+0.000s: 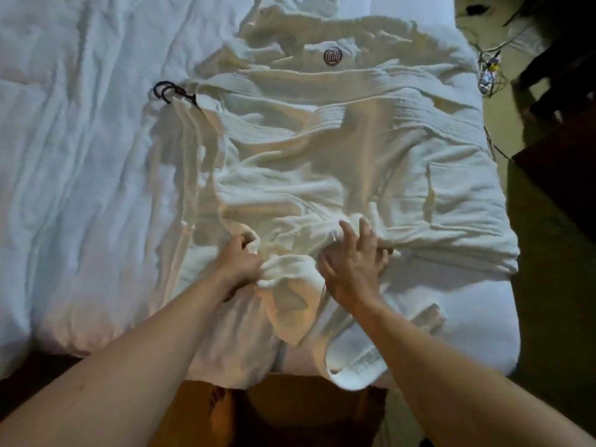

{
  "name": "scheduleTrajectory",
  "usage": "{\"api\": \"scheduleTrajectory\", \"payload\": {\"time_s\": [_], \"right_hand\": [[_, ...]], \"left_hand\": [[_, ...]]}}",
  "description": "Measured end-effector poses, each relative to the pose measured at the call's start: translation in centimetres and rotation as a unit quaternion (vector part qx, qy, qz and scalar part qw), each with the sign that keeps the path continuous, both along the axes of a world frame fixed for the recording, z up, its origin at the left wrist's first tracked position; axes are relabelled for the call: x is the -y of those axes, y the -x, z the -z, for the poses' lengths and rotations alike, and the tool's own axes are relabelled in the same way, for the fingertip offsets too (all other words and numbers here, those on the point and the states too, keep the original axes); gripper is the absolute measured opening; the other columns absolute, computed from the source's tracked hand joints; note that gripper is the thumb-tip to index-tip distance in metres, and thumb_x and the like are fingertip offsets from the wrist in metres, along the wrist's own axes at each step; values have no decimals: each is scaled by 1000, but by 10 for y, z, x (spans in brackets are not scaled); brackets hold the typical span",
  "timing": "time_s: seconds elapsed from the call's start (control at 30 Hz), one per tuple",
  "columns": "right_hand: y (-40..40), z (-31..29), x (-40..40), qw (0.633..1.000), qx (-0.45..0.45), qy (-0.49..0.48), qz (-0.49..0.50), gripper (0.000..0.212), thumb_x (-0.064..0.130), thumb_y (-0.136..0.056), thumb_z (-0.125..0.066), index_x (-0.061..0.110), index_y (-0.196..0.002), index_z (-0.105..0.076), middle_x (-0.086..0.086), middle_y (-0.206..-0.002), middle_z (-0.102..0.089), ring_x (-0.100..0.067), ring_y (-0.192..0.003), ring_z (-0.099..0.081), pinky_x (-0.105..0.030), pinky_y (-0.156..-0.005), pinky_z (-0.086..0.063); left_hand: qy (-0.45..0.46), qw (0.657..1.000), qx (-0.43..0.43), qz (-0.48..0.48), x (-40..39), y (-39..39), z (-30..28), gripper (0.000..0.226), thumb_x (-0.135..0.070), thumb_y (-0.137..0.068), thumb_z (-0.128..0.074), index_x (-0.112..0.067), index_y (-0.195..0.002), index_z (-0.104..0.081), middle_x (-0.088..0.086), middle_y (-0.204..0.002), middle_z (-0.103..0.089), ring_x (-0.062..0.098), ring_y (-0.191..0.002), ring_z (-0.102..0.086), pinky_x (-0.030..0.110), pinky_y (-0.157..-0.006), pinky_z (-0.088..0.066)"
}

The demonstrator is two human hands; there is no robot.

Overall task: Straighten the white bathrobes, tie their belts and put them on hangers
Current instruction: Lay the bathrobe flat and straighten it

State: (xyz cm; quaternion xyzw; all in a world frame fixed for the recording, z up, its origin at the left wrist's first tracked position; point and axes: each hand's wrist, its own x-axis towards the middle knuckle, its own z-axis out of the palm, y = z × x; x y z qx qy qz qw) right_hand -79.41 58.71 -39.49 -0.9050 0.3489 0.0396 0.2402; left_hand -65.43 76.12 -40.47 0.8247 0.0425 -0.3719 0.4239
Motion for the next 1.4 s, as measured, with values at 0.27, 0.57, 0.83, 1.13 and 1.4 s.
{"api": "scheduleTrajectory", "payload": {"time_s": [0.27,0.57,0.83,1.13,1.4], "right_hand": [[26,0,-135,982,177,-19,64,35,45,-93,-49,26,-121,-59,0,-128,-57,-22,-116,-55,-42,-95,-43],[26,-15,-164,884,127,-337,298,22,32,-99,-49,23,-91,-67,3,-88,-70,-19,-87,-65,-38,-72,-53],[82,3,-192,989,40,11,-145,63,23,-69,-76,31,-129,-58,1,-110,-51,-23,-98,-55,-39,-84,-45],[61,1,-202,952,85,-202,213,28,44,-97,-47,31,-122,-48,9,-121,-45,-12,-111,-48,-46,-102,-43],[58,6,-210,892,128,-281,330,21,42,-104,-48,30,-93,-62,3,-90,-69,-15,-84,-66,-39,-77,-57]], "left_hand": [[10,984,-50,-170,-102,7,15,39,-12,-60,-57,-9,-97,-67,9,-81,-68,28,-73,-63,37,-58,-51],[-12,970,-232,-78,-117,14,13,32,6,-86,-61,-9,-113,-66,23,-107,-70,41,-89,-72,51,-73,-62],[-82,987,-113,-80,-136,5,-2,21,7,-80,-49,-3,-95,-61,14,-82,-55,29,-70,-52,33,-58,-49],[-54,998,43,12,-170,40,13,28,-34,-104,-50,-13,-88,-59,6,-77,-58,22,-70,-55,31,-59,-42],[-31,990,134,2,-176,52,8,22,-31,-107,-44,-12,-98,-53,-2,-80,-55,12,-71,-50,31,-62,-35]]}}
